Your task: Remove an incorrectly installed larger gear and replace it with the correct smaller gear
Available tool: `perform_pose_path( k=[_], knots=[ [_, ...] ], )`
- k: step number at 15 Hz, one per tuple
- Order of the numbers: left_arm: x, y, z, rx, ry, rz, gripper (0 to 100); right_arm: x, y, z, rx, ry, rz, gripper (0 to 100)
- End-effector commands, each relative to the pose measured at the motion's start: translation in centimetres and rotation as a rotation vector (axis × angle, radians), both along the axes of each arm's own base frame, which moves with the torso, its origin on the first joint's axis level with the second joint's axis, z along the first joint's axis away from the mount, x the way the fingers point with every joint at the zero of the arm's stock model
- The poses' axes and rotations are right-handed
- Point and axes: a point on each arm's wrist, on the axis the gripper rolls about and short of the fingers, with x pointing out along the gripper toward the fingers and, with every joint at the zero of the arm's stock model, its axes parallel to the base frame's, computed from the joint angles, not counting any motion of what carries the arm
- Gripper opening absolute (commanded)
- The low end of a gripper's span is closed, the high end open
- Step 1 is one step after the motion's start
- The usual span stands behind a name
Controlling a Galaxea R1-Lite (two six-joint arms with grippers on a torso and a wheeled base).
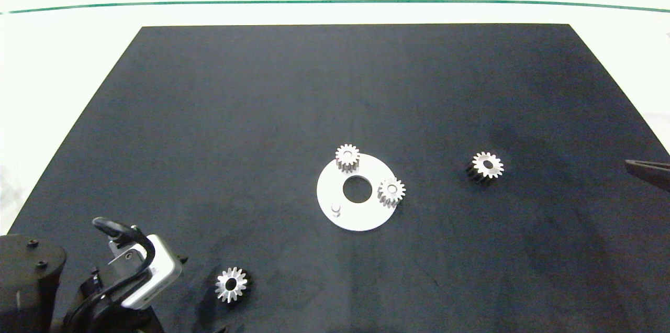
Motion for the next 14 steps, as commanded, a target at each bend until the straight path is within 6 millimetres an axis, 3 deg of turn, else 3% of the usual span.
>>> perform_pose_path(
  k=[1, 14],
  knots=[
    [0.9, -0.7, -0.9, 0.037, 0.038, -0.002, 100, 0.1, 0.0, 0.0, -0.003, 0.003, 0.001, 100],
    [2.7, -2.1, -2.0, 0.039, 0.029, 0.001, 100, -0.2, -0.1, 0.0, -0.001, -0.003, -0.003, 100]
  ],
)
